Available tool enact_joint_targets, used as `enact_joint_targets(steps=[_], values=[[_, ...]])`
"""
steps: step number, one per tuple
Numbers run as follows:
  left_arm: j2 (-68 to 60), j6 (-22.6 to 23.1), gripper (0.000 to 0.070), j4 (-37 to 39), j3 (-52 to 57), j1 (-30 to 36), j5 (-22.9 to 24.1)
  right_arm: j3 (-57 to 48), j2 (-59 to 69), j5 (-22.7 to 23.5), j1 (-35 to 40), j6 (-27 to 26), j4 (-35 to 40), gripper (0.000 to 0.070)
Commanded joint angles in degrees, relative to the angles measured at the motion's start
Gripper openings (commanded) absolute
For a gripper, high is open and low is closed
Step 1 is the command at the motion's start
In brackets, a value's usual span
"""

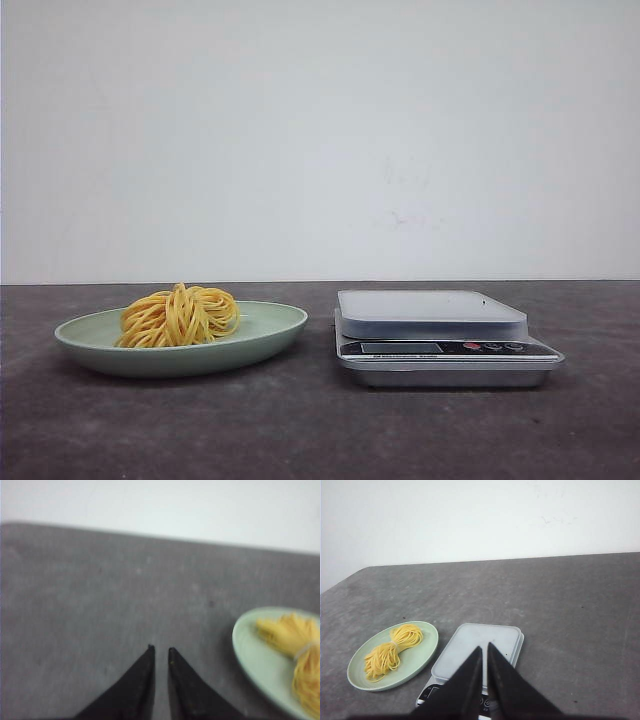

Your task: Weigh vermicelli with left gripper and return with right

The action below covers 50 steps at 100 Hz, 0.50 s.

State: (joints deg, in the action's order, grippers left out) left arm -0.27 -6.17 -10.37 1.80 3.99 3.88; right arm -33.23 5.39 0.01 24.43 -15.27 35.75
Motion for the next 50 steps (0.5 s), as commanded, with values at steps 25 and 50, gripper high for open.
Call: enact_joint_targets(steps=[25, 50], values=[[-0.13, 1.03, 0.0012, -0.48, -1.01, 0.04, -2.19, -0.55, 0.09, 0.0, 0.24, -0.39, -0.63, 0.0006], [-0.11, 1.03, 0.0012, -0.46, -1.01, 0.04, -2.19, -0.55, 0.09, 0.0, 0.24, -0.39, -0.63, 0.0006]])
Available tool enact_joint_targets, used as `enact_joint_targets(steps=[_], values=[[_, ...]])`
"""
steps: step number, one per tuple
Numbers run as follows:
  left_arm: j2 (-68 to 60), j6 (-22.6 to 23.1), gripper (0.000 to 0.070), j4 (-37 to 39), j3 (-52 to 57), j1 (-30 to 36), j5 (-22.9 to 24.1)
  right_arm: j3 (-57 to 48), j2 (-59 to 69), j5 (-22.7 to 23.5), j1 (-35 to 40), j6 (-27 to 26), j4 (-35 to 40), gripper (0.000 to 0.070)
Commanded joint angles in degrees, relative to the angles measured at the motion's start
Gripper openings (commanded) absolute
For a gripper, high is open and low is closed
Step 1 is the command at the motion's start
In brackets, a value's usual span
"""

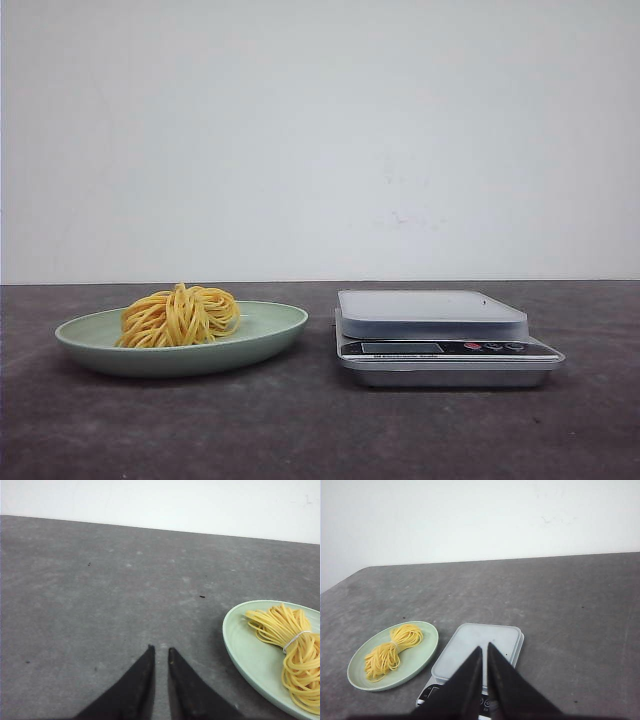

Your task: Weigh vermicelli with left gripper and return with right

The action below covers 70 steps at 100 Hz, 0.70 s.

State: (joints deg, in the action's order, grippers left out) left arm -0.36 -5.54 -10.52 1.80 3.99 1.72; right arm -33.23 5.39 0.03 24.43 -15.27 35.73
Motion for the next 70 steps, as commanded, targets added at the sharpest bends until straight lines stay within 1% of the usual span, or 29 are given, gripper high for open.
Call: enact_joint_targets(steps=[1, 33, 45, 49, 55, 62, 70], values=[[-0.02, 0.37, 0.0012, -0.31, -1.01, 0.04, -0.04, -0.55, 0.09, -0.02, 0.24, -0.39, -0.61, 0.0007], [-0.04, 0.37, 0.0012, -0.31, -1.01, 0.04, -0.04, -0.55, 0.09, -0.26, 0.22, 0.07, -0.9, 0.0006], [-0.04, 0.39, 0.0012, -0.31, -1.01, 0.04, -0.04, -0.46, 0.07, -5.33, -0.22, 5.55, -1.33, 0.0006], [-0.02, 0.39, 0.0012, -0.33, -1.01, 0.04, -0.04, -0.24, 0.07, -6.45, -1.68, 8.15, -1.49, 0.0006], [-0.04, 0.39, 0.0012, -0.33, -1.01, 0.04, -0.02, 0.68, -0.07, -5.92, -4.76, 10.32, -2.6, 0.0007], [-0.04, 0.39, 0.0012, -0.33, -1.01, 0.04, -0.04, 2.93, -1.05, -5.92, -8.68, 11.56, -5.07, 0.0007], [-0.02, 0.39, 0.0012, -0.33, -1.01, 0.04, -0.04, 7.34, -2.69, -5.84, -13.25, 11.98, -10.12, 0.0006]])
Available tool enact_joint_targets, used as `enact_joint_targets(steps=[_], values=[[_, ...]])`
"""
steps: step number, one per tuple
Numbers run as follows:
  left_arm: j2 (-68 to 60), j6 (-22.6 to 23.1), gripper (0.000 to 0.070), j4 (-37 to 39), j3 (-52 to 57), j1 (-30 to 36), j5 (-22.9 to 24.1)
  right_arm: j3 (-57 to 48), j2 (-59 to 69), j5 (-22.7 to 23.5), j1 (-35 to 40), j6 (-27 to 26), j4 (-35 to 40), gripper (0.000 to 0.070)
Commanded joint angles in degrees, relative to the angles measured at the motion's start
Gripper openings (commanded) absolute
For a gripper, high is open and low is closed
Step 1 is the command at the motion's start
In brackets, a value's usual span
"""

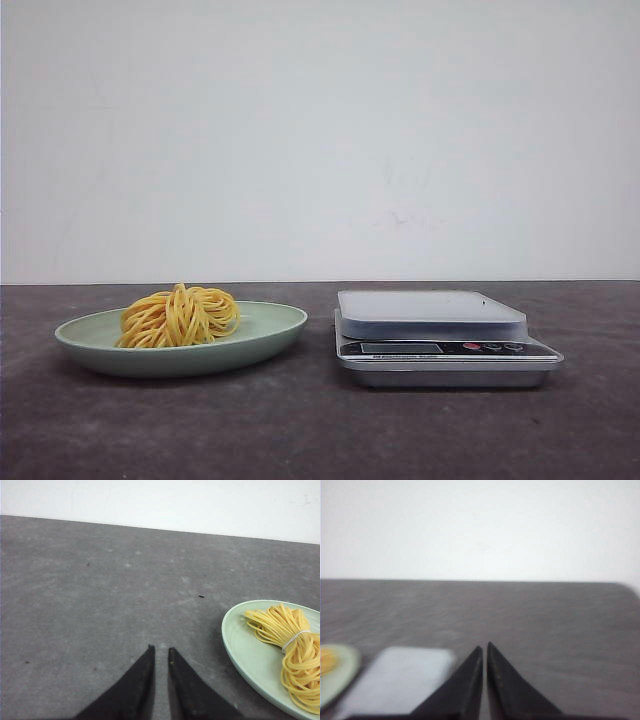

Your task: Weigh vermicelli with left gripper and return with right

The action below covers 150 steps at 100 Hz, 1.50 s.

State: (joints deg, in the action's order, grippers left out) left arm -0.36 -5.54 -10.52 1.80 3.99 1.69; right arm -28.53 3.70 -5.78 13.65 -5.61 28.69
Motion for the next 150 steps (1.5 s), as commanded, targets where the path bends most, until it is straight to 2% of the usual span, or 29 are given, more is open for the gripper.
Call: enact_joint_targets(steps=[1, 17, 40, 59, 79, 150], values=[[-0.04, 0.39, 0.0012, -0.33, -1.01, 0.04, -0.02, 3.3, -1.22, 0.02, -2.99, 2.32, -3.76, 0.0006], [-0.04, 0.39, 0.0012, -0.31, -1.01, 0.04, -0.02, 14.29, -3.45, 1.92, -9.53, 3.02, -14.08, 0.0007], [-0.02, 0.39, 0.0012, -0.31, -1.01, 0.04, -0.02, 23.45, -3.45, 1.9, -11.96, 3.26, -19.76, 0.0007], [-0.02, 0.39, 0.0012, -0.31, -1.01, 0.04, -0.02, 27.89, -3.48, 1.95, -12.41, 3.26, -19.76, 0.0007], [-0.02, 0.39, 0.0012, -0.31, -1.01, 0.04, -0.02, 27.85, -3.48, 2.82, -12.39, 4.83, -18.36, 0.0007], [-0.02, 0.37, 0.0012, -0.31, -1.01, 0.04, -0.02, 27.82, -3.48, 2.78, -12.39, 4.76, -20.11, 0.0007]])
